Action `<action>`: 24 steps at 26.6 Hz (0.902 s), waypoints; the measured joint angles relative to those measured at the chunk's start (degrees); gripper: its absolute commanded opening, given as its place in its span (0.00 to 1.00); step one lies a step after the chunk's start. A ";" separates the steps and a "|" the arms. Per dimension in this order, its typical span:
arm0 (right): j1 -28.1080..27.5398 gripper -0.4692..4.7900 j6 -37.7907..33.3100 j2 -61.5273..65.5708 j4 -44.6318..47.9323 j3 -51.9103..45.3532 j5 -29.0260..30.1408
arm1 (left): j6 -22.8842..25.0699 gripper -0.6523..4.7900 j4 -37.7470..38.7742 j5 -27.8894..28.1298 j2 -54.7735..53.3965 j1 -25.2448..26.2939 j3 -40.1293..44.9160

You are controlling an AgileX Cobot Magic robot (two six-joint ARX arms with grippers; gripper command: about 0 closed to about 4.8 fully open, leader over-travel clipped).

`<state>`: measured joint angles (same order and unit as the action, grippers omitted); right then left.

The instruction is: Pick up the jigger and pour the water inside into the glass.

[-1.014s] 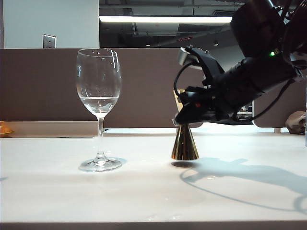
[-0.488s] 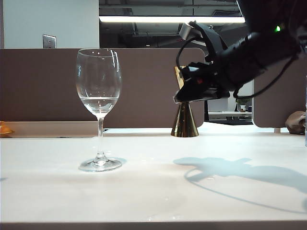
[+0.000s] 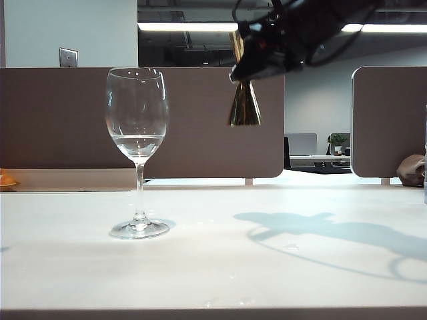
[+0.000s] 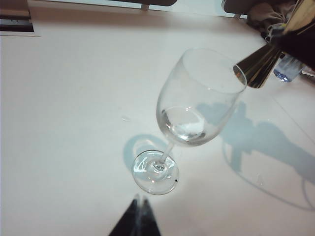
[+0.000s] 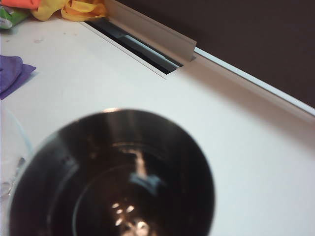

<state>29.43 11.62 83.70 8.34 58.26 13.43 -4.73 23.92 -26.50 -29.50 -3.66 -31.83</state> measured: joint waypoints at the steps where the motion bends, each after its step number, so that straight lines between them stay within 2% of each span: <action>1: 0.04 0.12 0.28 0.00 -1.57 1.42 0.00 | 0.00 0.12 -0.02 0.02 0.00 0.00 0.00; 9: 1.77 0.12 3.63 -0.02 -8.50 8.76 -0.20 | 0.02 0.12 0.00 0.02 0.00 0.00 0.00; 18: 5.18 0.12 4.81 1.03 -11.23 8.85 -1.92 | 0.02 0.12 -0.13 1.16 0.00 0.00 0.00; 24: 5.46 0.12 4.83 3.34 -11.61 8.83 -2.69 | 0.04 0.12 -0.13 1.16 0.02 0.00 0.00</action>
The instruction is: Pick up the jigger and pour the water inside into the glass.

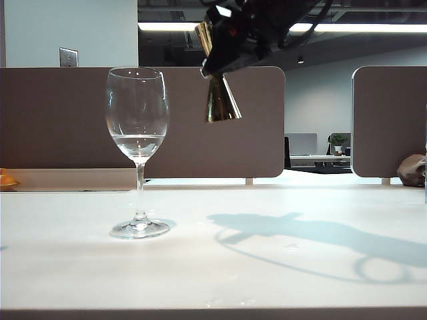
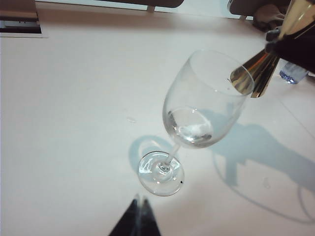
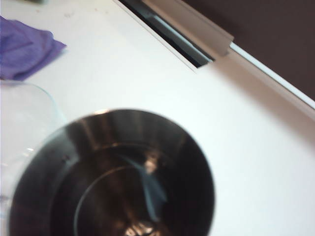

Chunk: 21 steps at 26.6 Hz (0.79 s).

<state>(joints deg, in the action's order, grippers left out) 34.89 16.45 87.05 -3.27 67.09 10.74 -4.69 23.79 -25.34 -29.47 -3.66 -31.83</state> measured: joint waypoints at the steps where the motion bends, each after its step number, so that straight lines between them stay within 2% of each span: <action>1: 0.00 0.12 0.04 0.04 -0.31 0.02 -0.92 | -0.02 0.12 0.04 0.00 -0.02 0.00 0.02; 15: -0.09 0.12 2.16 0.48 -2.29 1.40 -3.26 | -0.02 0.12 0.00 -0.04 -0.02 0.00 0.00; 21: -0.04 0.12 2.27 4.46 -5.90 8.24 -3.26 | -0.02 0.12 0.02 -0.04 -0.02 0.00 0.00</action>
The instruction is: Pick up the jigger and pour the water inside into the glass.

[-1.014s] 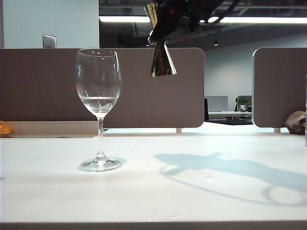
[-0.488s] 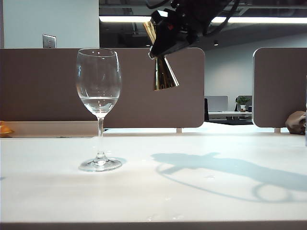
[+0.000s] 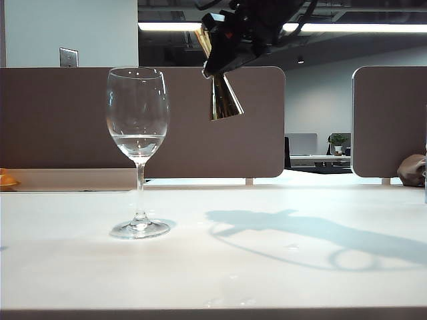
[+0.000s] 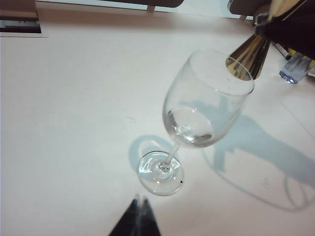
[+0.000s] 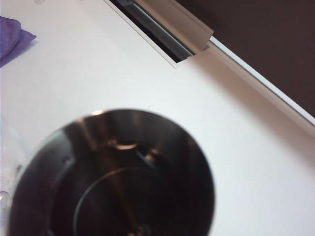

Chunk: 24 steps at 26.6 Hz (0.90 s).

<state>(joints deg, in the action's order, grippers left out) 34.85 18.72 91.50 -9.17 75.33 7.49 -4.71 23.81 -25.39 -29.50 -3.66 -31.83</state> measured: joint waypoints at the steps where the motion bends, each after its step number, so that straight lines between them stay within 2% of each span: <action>1: 0.11 0.12 0.02 0.61 -0.63 0.76 -0.02 | 0.00 0.12 -0.02 0.02 0.00 0.00 0.00; 16: 6.32 0.12 3.91 3.02 -2.60 1.75 -2.56 | 0.00 0.12 0.00 -0.07 -0.07 -0.02 0.00; 24: 6.97 0.12 5.84 3.15 -2.73 2.05 -3.98 | 0.00 0.12 0.00 -0.09 -0.07 -0.02 0.00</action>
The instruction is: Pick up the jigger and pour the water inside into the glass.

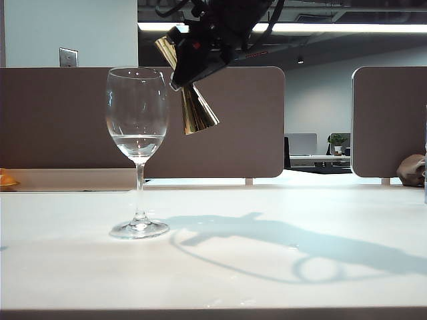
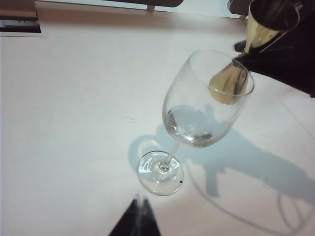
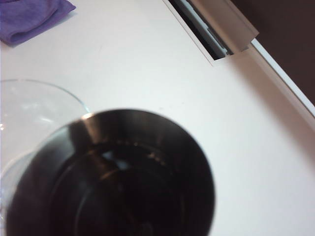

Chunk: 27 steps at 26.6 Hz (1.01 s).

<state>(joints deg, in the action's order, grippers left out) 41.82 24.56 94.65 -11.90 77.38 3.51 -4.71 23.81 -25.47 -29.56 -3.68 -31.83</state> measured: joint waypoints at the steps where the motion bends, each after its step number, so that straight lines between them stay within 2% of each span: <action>1: 0.00 0.12 0.22 0.00 0.02 0.02 -0.09 | 0.00 0.12 0.02 0.00 0.00 0.00 0.00; 13: 0.68 0.12 9.07 0.15 -0.13 0.02 -2.40 | 0.00 0.12 0.02 0.00 0.00 0.00 0.00; 27: 0.76 0.12 14.36 2.16 -1.05 0.63 -6.05 | 0.00 0.12 0.07 0.00 0.09 0.00 0.00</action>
<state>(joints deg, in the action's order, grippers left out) 42.59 38.92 96.82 -12.95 78.02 -2.55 -4.71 23.88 -25.47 -29.47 -3.68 -31.83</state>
